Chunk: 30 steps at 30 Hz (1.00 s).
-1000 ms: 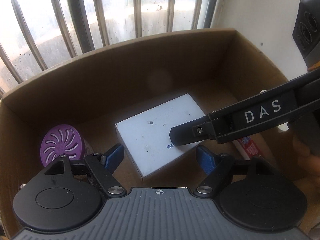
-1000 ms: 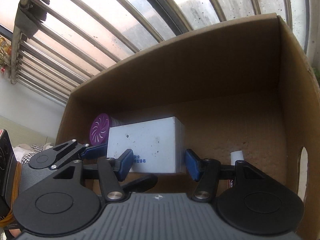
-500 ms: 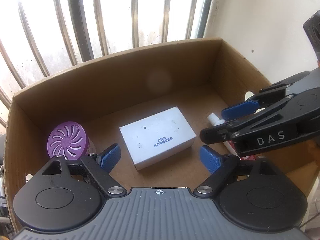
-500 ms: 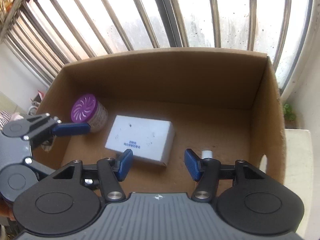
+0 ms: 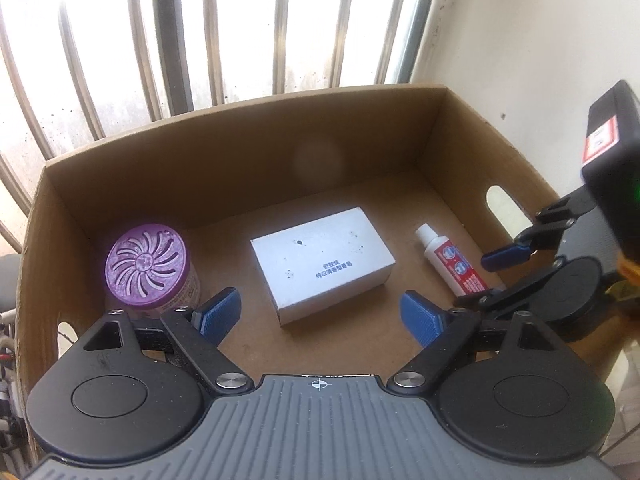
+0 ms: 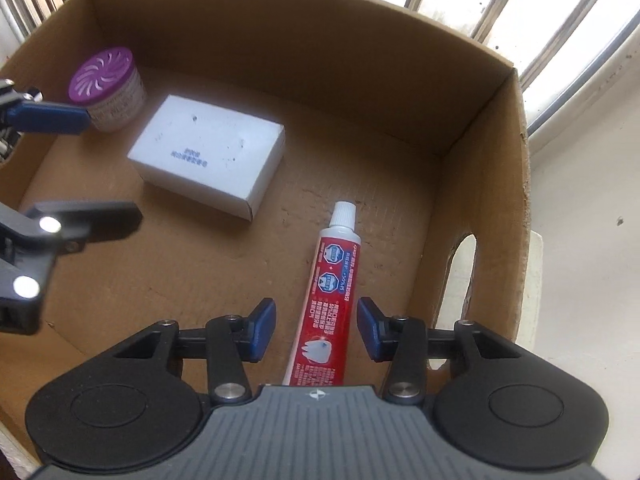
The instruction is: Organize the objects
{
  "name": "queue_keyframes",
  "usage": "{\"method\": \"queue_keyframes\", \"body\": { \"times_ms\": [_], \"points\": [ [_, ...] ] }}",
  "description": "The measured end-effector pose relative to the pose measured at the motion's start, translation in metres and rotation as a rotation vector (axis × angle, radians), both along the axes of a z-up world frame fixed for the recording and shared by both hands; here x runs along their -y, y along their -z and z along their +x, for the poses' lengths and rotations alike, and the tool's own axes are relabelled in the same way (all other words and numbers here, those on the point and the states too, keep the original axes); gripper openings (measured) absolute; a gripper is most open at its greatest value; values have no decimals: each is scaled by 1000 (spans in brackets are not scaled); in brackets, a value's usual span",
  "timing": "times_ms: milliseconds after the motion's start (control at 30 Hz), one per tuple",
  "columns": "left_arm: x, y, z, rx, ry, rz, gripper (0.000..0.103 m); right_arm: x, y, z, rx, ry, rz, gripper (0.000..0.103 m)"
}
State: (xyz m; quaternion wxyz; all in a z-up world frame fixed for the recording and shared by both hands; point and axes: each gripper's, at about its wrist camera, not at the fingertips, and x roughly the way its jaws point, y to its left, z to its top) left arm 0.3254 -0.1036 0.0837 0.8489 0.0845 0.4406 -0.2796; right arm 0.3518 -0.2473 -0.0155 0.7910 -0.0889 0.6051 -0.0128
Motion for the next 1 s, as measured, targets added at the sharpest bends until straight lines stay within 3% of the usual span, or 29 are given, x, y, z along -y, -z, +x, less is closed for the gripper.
{"method": "queue_keyframes", "body": {
  "times_ms": [100,400,733,900,1000],
  "points": [
    [-8,-2,-1,-1,-21,-25,88,-5,12,5,-50,-11,-60,42],
    [-24,-25,-18,36,-29,-83,92,6,8,8,-76,31,-5,34],
    [-41,-42,-45,66,-64,-74,92,11,-4,22,1,94,98,33],
    [-49,-50,-59,69,-93,-73,92,26,-14,21,53,164,237,34],
    [-52,-55,-72,71,-98,-79,93,31,-35,7,112,172,251,41]
  ]
}}
